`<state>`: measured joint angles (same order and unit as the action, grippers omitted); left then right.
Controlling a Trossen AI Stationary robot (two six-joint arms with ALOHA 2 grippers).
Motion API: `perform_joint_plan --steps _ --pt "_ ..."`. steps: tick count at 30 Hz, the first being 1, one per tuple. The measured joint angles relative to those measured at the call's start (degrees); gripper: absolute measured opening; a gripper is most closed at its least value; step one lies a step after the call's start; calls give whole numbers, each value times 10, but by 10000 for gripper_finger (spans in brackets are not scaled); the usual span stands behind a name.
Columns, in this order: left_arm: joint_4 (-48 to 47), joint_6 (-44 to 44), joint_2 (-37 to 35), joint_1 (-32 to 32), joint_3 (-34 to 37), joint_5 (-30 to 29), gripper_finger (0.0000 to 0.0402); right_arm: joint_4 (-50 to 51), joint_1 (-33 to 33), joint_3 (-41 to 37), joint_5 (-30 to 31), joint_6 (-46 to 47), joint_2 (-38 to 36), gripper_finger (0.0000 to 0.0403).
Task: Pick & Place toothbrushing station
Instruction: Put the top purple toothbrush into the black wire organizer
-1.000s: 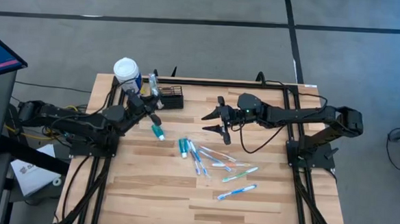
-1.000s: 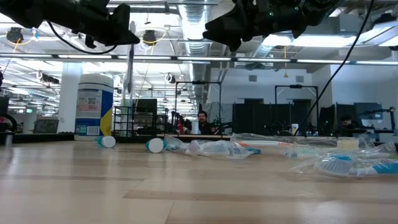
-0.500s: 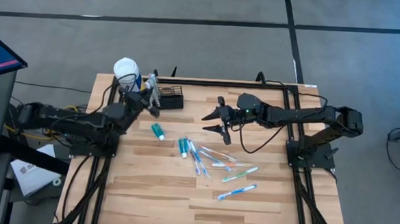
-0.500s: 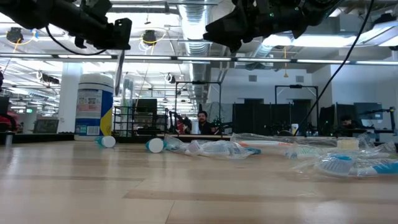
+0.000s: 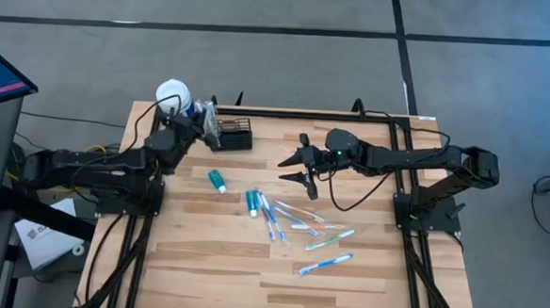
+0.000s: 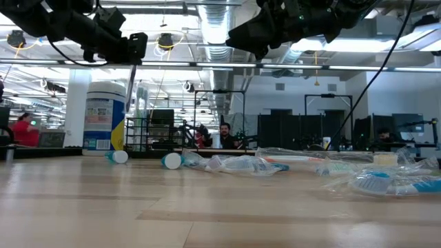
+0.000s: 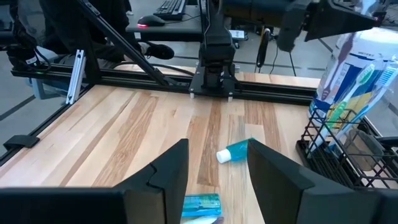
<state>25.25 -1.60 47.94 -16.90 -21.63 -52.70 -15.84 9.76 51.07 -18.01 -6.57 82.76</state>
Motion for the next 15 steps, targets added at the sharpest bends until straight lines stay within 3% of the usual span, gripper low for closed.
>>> perform_joint_plan --steps 5,15 --pt "-2 23 2 -48 0 53 12 3 0 0 0 -9 0 154" --pt "1 54 16 -107 -1 103 12 4 0 0 0 -15 0 143"
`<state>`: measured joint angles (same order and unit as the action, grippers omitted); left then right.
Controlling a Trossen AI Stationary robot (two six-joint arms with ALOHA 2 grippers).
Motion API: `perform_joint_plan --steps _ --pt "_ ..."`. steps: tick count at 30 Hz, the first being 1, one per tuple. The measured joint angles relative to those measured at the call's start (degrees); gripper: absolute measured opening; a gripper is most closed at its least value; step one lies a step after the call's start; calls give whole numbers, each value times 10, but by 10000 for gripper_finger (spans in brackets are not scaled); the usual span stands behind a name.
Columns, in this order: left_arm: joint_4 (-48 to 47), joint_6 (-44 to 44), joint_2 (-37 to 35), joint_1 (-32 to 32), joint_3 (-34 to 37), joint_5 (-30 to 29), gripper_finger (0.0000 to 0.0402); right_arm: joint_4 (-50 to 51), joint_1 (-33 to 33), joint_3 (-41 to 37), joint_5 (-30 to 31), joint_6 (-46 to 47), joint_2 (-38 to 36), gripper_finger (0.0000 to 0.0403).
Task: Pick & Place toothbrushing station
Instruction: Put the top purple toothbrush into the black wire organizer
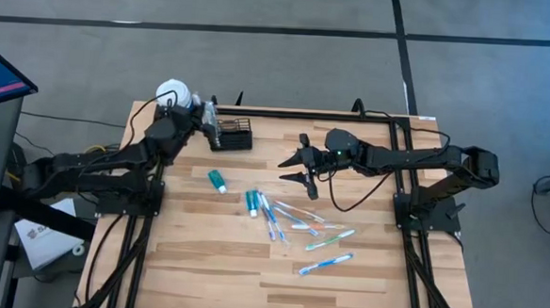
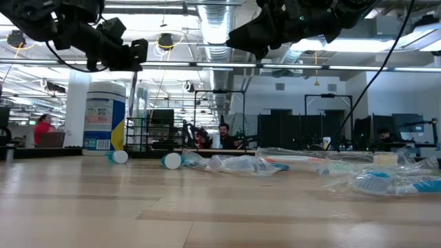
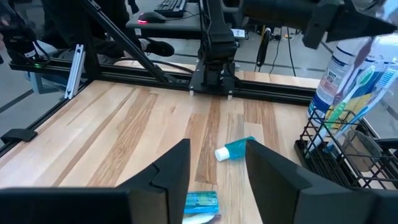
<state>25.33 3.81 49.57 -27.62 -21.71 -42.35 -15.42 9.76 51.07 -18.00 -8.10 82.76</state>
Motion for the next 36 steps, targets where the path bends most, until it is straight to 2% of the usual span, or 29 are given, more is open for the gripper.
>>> perform_joint_plan --steps 6,12,25,36 --pt "51 29 58 -41 0 54 12 0 0 0 0 0 0 137" --pt "92 42 94 -55 0 92 12 14 0 0 0 0 0 139" --pt "88 34 106 -52 0 104 12 46 1 0 0 -9 0 134" --pt "55 25 107 -54 0 92 13 50 1 0 0 -9 0 128"
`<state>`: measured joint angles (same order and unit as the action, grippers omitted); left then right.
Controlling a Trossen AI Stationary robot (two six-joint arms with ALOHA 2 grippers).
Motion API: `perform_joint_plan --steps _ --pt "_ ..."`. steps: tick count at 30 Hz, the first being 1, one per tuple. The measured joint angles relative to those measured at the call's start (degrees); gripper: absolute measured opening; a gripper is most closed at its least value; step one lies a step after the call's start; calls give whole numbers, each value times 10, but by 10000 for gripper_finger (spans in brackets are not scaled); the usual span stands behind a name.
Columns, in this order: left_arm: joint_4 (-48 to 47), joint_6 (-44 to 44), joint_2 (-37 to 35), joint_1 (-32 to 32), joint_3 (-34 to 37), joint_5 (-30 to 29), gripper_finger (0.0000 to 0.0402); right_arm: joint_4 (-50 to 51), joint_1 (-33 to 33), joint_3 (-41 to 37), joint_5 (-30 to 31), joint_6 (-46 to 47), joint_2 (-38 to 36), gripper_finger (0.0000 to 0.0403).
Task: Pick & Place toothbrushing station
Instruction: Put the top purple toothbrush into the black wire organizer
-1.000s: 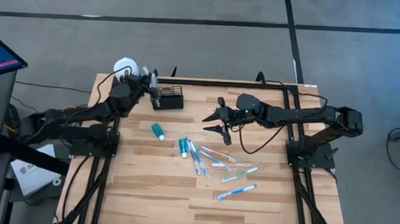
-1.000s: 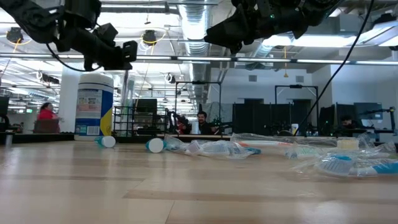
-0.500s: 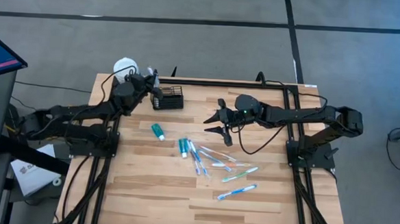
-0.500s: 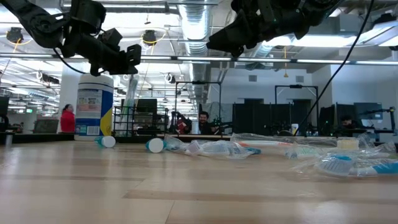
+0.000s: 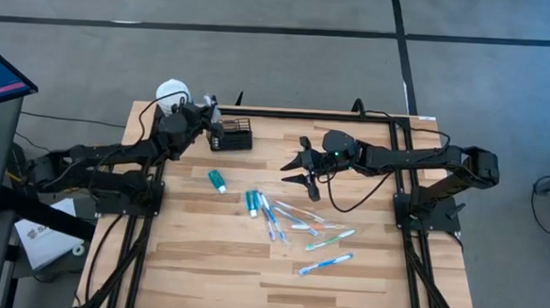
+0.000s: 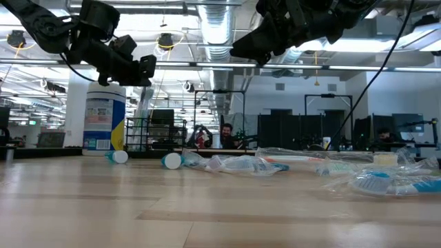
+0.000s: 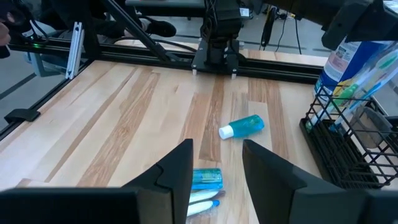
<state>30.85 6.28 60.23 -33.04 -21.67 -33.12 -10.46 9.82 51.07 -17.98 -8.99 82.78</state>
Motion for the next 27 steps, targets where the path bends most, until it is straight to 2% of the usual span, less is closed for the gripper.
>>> perform_joint_plan --steps 6,13,19,27 --pt "6 15 0 0 28 -26 13 0 0 0 0 0 0 128" --pt "93 32 -2 0 88 -10 17 0 0 0 0 0 0 128" --pt "97 42 -2 -2 104 -14 17 -9 0 0 0 0 0 128" --pt "95 47 -2 -3 106 -10 44 -8 0 0 0 0 0 127"
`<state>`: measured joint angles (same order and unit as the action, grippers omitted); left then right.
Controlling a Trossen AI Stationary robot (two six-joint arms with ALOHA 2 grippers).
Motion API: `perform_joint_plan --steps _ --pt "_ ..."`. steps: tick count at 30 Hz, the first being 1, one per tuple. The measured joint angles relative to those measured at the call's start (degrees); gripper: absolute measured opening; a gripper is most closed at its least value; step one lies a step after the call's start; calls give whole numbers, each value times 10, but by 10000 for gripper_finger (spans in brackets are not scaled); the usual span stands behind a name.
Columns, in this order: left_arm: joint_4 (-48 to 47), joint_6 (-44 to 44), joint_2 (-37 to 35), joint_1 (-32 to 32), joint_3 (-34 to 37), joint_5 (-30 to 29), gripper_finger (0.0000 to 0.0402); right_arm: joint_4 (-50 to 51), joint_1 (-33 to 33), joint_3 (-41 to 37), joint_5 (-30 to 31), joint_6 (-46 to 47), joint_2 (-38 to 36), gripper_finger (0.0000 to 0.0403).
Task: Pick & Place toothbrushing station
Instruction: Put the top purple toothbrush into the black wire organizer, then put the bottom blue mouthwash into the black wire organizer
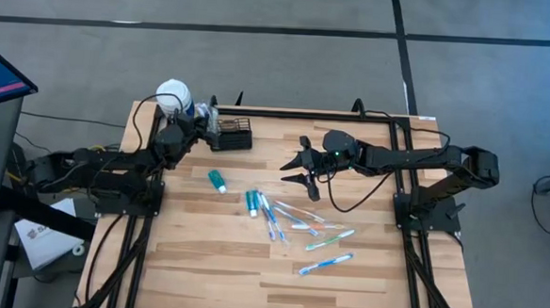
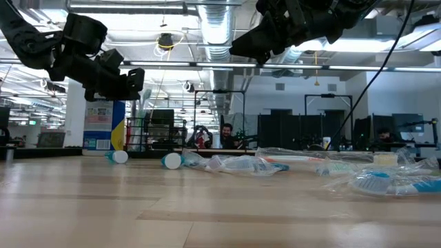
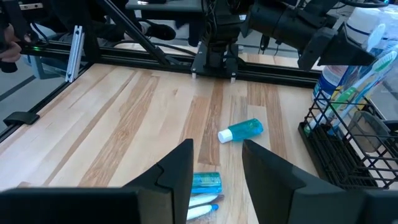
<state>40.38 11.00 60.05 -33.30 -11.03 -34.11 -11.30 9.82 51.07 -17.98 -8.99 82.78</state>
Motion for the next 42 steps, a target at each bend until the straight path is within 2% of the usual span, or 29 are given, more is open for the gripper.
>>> perform_joint_plan --steps 13,22,29,40,42 --pt "0 0 0 0 0 0 61 1 0 0 0 0 0 127" --pt "10 0 -1 1 0 16 134 2 0 0 0 0 0 127" --pt "13 -3 -40 1 -1 16 172 2 0 0 0 0 0 127" --pt "12 -17 -92 5 -1 18 167 8 0 0 0 0 0 127" --pt "12 -17 -104 8 -1 42 164 17 0 0 0 9 0 127"
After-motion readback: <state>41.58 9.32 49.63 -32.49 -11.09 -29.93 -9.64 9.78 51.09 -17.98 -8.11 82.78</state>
